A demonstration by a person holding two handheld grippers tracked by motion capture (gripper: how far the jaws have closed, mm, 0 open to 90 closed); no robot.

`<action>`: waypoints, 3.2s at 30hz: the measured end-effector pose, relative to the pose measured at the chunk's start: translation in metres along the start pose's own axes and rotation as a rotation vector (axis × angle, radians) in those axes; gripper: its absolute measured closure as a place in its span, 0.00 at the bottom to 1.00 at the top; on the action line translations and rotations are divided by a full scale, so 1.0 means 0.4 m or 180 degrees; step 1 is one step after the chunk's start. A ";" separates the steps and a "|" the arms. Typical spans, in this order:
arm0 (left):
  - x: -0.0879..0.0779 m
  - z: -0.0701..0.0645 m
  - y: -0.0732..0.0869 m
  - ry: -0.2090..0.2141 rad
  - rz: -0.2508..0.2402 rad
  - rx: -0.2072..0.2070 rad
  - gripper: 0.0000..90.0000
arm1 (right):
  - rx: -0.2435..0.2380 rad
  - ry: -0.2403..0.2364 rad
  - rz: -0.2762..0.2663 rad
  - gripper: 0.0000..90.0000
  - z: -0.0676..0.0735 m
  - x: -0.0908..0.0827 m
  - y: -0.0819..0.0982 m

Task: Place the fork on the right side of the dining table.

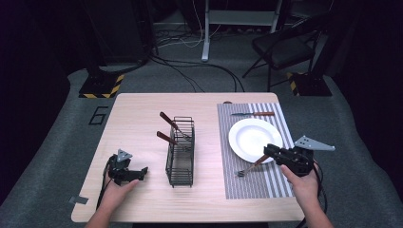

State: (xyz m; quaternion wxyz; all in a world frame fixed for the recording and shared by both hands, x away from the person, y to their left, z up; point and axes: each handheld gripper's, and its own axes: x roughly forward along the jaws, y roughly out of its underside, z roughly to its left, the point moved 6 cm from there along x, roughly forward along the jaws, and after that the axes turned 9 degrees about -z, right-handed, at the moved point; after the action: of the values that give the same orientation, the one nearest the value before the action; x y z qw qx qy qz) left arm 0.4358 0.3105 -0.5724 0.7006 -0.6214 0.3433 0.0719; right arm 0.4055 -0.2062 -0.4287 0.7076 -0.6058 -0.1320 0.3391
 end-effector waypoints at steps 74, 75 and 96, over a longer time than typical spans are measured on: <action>0.000 0.000 0.000 -0.0001 -0.0001 -0.0001 0.00 | 0.1053 0.0708 0.0039 0.78 -0.196 -0.054 0.195; 0.000 0.000 0.000 -0.0001 -0.0001 0.0002 0.00 | 0.1072 0.0712 0.0052 0.78 -0.199 -0.054 0.198; 0.000 0.000 0.000 -0.0001 0.0001 0.0000 0.00 | 0.1279 0.0831 0.0273 0.73 -0.237 -0.047 0.251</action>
State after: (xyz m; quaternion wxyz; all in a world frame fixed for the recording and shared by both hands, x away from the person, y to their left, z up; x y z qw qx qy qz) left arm 0.4358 0.3105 -0.5724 0.7006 -0.6214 0.3432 0.0720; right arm 0.4161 -0.2875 -0.5415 0.8099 -0.4965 0.0566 0.3071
